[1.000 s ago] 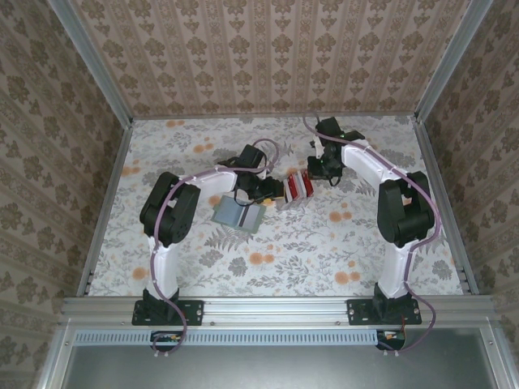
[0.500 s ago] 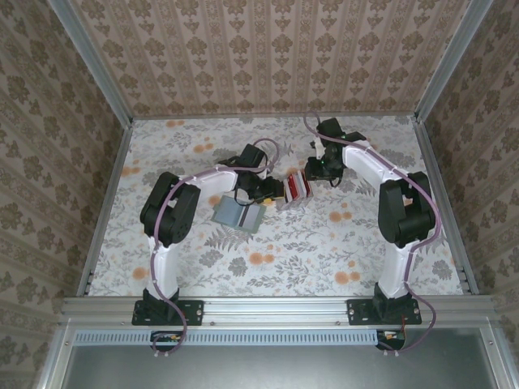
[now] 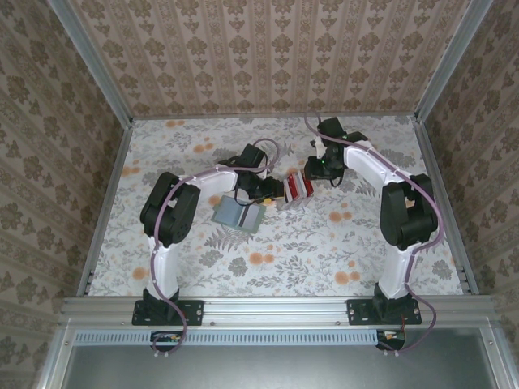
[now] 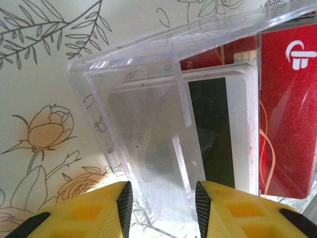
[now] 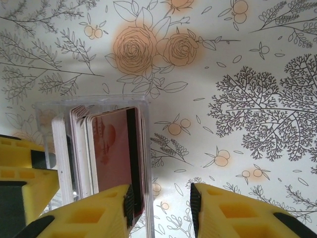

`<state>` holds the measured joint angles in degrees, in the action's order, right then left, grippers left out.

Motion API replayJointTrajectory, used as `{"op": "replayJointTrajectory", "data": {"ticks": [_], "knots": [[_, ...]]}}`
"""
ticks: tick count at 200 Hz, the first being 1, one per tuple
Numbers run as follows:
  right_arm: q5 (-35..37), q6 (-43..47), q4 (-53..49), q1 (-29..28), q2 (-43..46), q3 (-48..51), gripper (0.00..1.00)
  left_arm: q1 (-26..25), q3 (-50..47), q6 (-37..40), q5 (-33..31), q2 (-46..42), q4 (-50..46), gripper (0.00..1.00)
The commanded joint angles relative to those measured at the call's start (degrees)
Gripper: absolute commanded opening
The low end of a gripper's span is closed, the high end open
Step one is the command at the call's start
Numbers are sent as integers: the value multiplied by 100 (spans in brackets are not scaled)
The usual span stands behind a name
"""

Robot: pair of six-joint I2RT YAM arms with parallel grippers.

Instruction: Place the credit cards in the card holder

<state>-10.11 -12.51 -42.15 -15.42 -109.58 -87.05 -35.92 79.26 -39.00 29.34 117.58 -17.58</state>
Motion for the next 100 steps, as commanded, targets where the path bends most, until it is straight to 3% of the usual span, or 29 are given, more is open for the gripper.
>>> {"op": "replayJointTrajectory", "data": {"ticks": [1, 47, 100], "knots": [[-240, 18, -30, -40, -263, -8, 39, -38, 126, -1, -9, 33, -236, 41], [-300, 12, 15, -44, -476, -23, 41, -38, 122, -2, 0, 41, -234, 41], [96, 89, -134, 64, -207, -77, 40, -32, 212, 37, -3, 70, -296, 41]]}}
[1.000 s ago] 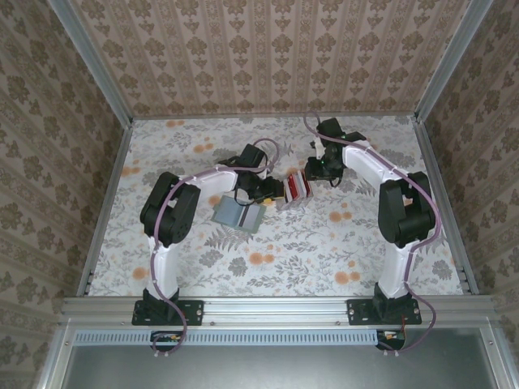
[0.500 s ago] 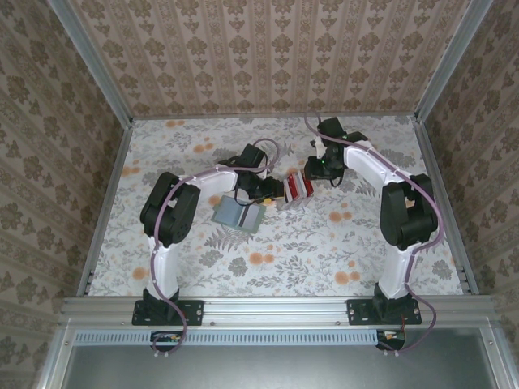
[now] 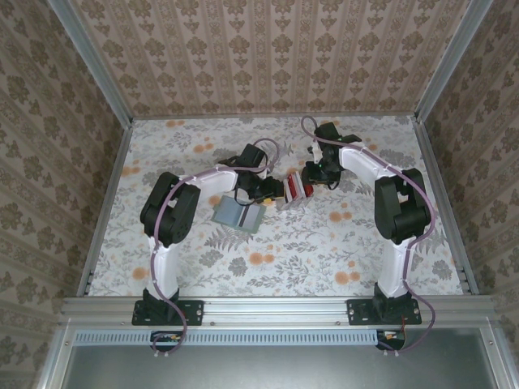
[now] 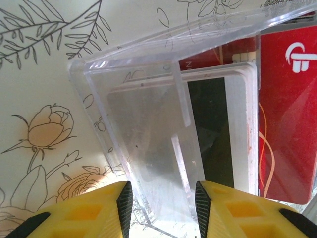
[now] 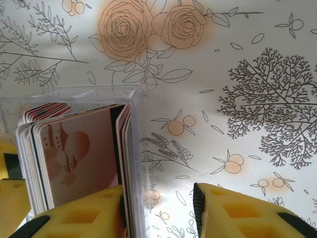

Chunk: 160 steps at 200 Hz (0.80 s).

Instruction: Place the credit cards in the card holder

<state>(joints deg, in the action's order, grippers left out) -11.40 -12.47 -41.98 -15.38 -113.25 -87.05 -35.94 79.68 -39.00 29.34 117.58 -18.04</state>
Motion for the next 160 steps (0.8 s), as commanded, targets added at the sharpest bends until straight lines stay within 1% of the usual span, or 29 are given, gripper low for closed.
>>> {"op": "replayJointTrajectory", "data": {"ticks": [1, 113, 130, 149, 160], "knots": [[230, 86, -156, 69, 166, -77, 40, -33, 175, 35, 3, 71, -251, 41], [217, 111, -297, 99, 391, -174, 37, -52, 136, 7, 36, 116, -195, 41], [208, 105, -281, 100, 424, -155, 33, -53, 144, 3, 38, 116, -199, 41], [208, 104, -268, 101, 486, -138, 23, -53, 144, 3, 30, 116, -194, 41], [221, 112, -289, 98, 465, -161, 21, -53, 145, -2, 44, 129, -189, 41]]}}
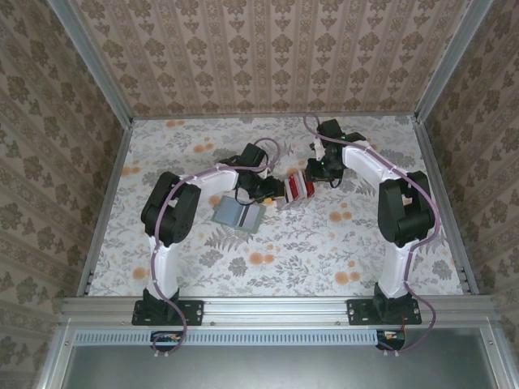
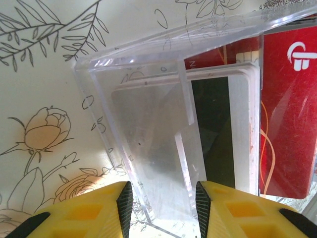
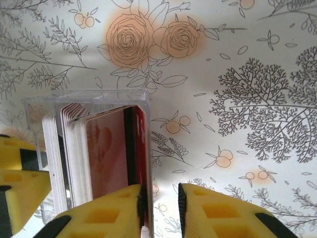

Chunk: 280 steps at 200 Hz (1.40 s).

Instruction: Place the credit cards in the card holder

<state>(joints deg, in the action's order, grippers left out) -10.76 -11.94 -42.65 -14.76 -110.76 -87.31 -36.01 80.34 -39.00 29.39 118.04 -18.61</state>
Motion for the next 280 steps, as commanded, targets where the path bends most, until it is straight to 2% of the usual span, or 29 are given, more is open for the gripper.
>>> {"op": "replayJointTrajectory", "data": {"ticks": [1, 13, 30, 51, 116, 235, 280], "knots": [[150, 65, -223, 36, 219, -135, 21, -47, 79, 2, 40, 81, -133, 41], [84, 94, -267, 37, 161, -168, 21, -51, 88, 5, 48, 94, -133, 41], [-86, 111, -259, 12, 98, -178, 31, -55, 91, -10, 49, 98, -134, 41], [-81, 113, -252, -52, 5, -179, 36, -64, 94, -9, 49, 105, -119, 41], [32, 144, -248, -44, -220, -174, 35, -73, 110, -5, 49, 105, -139, 41], [-617, 131, -127, -219, -183, -208, 38, -68, 147, -18, 67, 223, -115, 41], [-810, 168, -14, -219, -438, -162, 38, -82, 149, -9, 72, 221, -138, 41]]}}
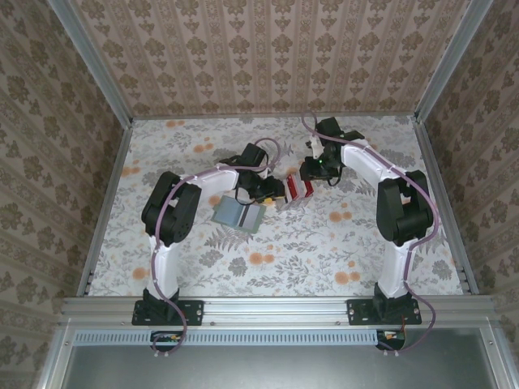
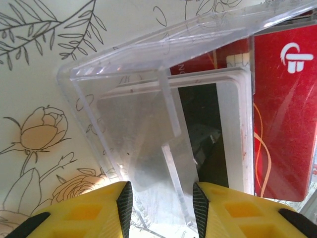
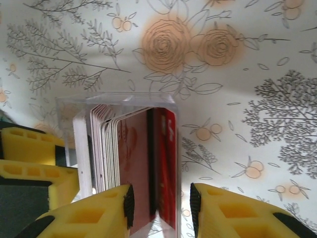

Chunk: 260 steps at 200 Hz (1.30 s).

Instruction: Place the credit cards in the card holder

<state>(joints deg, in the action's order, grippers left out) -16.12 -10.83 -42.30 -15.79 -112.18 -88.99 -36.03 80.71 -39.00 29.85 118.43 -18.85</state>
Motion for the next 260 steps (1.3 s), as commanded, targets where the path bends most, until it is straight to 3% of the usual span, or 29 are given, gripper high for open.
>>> {"op": "replayJointTrajectory", "data": {"ticks": [1, 92, 260], "knots": [[-267, 60, -45, -116, -300, 10, 38, -80, 112, -5, 24, 185, -116, 41], [691, 232, -292, 44, -347, -11, 36, -71, 226, 42, 42, 233, -195, 41], [1065, 314, -646, 79, 82, -323, 35, -71, 288, 51, 67, 286, -228, 41]]}}
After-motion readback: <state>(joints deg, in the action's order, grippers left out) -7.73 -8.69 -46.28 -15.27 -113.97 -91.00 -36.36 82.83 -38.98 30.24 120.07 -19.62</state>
